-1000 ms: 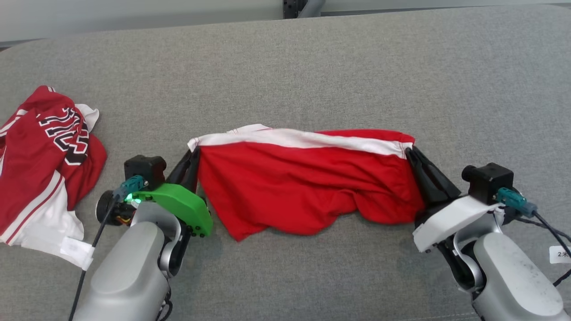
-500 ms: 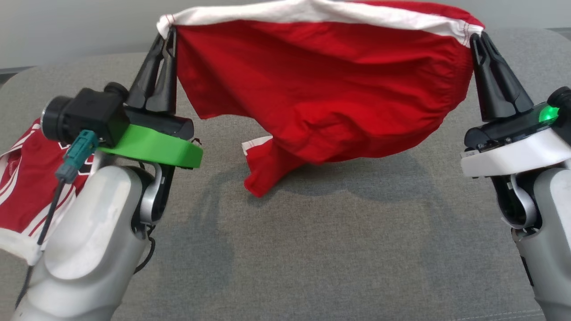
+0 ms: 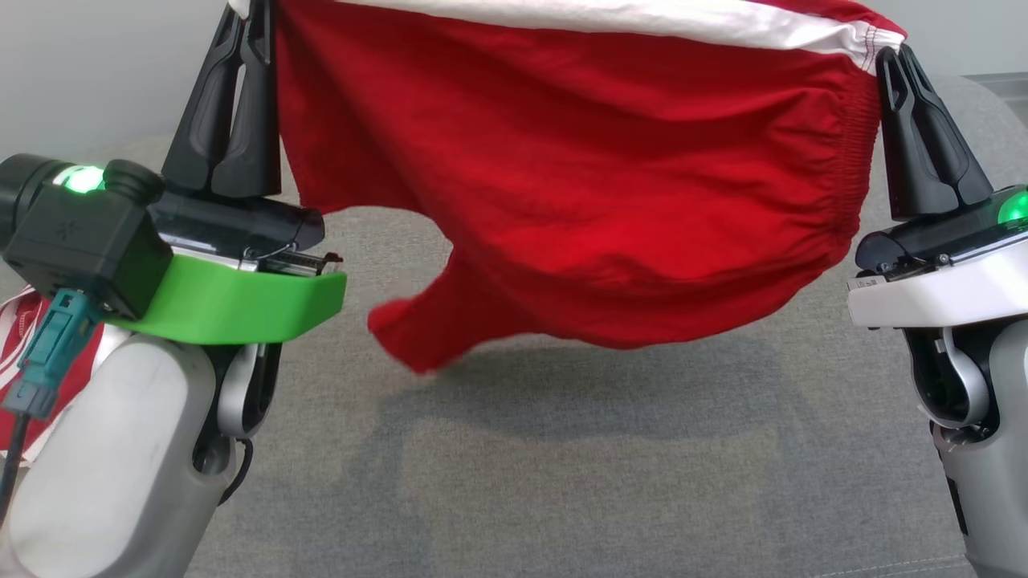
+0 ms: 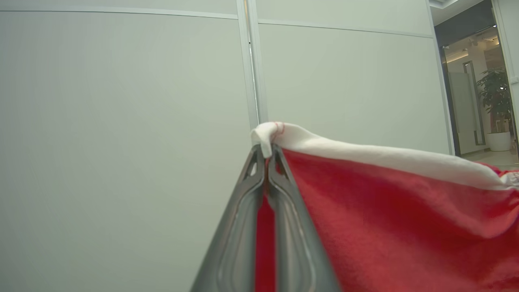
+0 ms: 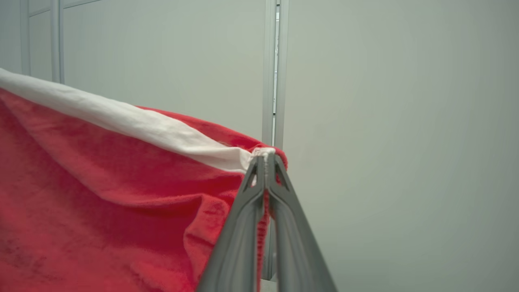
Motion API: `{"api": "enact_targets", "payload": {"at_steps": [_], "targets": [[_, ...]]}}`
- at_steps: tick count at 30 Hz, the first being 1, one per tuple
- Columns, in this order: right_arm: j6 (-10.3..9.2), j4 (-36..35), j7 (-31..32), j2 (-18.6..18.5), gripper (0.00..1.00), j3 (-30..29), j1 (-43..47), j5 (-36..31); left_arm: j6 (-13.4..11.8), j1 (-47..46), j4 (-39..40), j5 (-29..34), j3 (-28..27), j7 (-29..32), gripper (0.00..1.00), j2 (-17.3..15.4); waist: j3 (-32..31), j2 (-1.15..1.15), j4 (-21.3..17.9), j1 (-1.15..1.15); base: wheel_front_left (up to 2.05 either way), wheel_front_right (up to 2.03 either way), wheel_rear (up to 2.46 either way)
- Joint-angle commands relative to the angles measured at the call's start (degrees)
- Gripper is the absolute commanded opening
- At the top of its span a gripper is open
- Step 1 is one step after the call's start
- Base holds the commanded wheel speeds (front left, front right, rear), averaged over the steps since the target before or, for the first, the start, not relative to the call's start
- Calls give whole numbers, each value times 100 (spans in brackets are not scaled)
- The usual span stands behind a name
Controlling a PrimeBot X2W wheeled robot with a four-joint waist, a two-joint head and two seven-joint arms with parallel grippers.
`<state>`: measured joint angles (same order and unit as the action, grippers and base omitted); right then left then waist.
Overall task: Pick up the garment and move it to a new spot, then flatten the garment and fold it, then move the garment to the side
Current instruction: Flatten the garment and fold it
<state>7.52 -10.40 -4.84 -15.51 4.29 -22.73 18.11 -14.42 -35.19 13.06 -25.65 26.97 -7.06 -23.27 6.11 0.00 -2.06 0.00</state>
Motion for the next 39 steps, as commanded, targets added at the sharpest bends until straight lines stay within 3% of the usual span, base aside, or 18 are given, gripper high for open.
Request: {"api": "enact_targets", "payload": {"at_steps": [1,6,12,19,28,34,39], "targets": [[-6,-1,22,5,0,-12,16,80,-38,78,46,9,-8,34,0,-50,50,0,-11,0,0,0,0],[-6,207,66,-49,0,-46,-184,162,30,-98,2,-35,32,51,0,4,222,0,-4,0,0,0,0],[-6,726,-31,-117,0,82,-855,295,380,-830,-574,-166,80,-86,0,240,642,0,61,0,0,0,0],[-5,1829,-431,-103,0,331,-2411,489,922,-2402,-2083,-164,59,-565,0,814,1260,0,206,0,0,0,0],[-5,4026,-1040,420,0,633,-4254,542,1422,-3788,-4452,57,-377,-801,0,1476,1491,0,230,0,0,0,0],[-5,4738,-1049,690,0,848,-4232,460,1828,-3601,-5868,49,-465,-801,0,1769,1568,0,245,0,0,0,0],[-5,4784,-1052,596,0,1113,-3705,580,1967,-3176,-6229,28,-649,-802,0,1925,1681,0,301,0,0,0,0]]}}
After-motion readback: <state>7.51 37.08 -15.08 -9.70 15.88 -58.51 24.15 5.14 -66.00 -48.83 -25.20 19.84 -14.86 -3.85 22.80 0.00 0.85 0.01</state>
